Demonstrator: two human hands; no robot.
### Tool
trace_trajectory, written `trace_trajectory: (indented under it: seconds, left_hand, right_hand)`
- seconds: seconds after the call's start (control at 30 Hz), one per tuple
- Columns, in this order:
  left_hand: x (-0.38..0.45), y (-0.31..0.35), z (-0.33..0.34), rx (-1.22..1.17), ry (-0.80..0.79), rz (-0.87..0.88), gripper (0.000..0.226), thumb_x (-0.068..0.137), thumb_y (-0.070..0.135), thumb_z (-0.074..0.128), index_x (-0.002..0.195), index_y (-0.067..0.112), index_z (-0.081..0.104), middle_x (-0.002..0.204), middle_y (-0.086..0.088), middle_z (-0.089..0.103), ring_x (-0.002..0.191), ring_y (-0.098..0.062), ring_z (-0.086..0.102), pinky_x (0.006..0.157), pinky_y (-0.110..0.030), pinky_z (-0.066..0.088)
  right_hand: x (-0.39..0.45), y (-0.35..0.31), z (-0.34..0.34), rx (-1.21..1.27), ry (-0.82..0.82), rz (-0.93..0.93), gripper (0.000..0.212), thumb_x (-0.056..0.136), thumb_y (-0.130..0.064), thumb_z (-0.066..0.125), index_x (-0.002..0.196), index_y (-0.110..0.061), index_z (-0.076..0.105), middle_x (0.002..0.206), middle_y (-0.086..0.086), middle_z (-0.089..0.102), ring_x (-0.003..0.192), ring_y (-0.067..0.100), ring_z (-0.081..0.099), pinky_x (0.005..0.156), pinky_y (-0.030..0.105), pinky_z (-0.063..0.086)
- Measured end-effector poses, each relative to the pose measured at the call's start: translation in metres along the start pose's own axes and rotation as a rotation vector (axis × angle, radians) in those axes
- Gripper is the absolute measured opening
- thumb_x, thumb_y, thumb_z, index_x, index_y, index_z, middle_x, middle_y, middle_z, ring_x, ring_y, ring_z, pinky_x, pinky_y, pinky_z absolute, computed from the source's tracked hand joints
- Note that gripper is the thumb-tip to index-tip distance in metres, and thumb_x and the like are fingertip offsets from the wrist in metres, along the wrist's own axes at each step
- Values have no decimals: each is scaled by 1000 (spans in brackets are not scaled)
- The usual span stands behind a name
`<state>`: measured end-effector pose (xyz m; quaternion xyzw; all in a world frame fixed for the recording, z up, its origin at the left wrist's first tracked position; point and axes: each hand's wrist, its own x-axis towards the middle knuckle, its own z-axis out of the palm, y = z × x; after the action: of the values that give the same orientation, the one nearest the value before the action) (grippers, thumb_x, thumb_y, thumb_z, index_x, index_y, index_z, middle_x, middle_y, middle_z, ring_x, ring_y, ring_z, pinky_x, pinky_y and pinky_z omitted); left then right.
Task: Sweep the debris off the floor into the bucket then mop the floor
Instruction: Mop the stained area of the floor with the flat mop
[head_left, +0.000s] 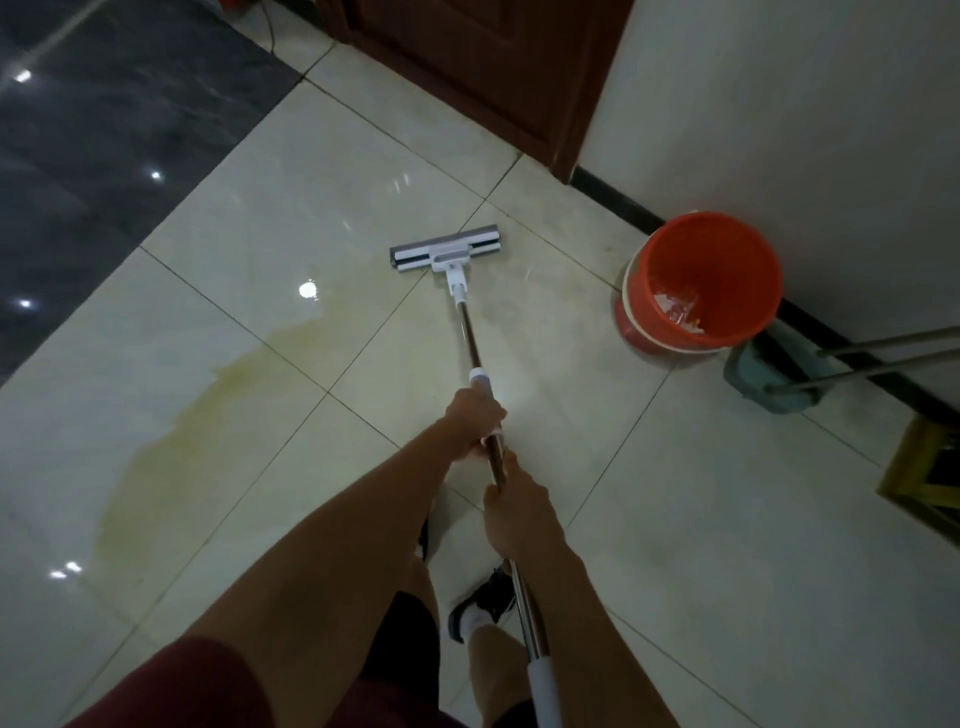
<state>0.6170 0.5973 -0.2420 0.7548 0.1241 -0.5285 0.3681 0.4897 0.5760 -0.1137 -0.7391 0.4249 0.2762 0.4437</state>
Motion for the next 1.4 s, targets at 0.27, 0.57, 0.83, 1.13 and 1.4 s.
trace_trajectory:
  seconds: [0.27,0.57,0.83,1.13,1.4]
  left_hand:
    - [20,25,-60,70,-63,73,51,99,17,52,148,11,42,131,-19,61,90,-28,65,63,-37,61]
    - [88,126,-149,96,-62,167,15,105,19,46,114,11,54,138,-26,58,62,-18,58,40,-27,53]
    - [98,118,-142,42,-93,72,11,101,10,59,100,5,50,94,-14,61,63,-24,63,42,-40,58]
    - [39,15,-121,212,-107,117,27,97,11,64,120,-1,56,101,-20,63,76,-30,70,71,-54,63]
    - [-65,-139,-71,344,-131,191,17,97,9,62,88,9,48,98,-20,63,85,-34,69,84,-56,60]
  right_hand:
    - [27,-60,32,3,73,-12,41,106,-23,40,147,-19,38,117,4,64,76,8,50,57,11,36]
    - [126,-176,25,147,128,2,26,100,-26,45,120,-11,53,110,10,65,95,31,69,84,44,59]
    - [135,-160,37,190,95,48,27,97,-22,42,121,-12,51,103,13,66,81,32,70,71,48,62]
    - [62,-90,113,149,137,49,32,102,-22,41,132,-13,48,90,1,60,62,11,58,52,23,43]
    - [-68,18,210,284,172,125,37,101,-20,41,137,-15,50,104,5,65,87,21,65,74,30,54]
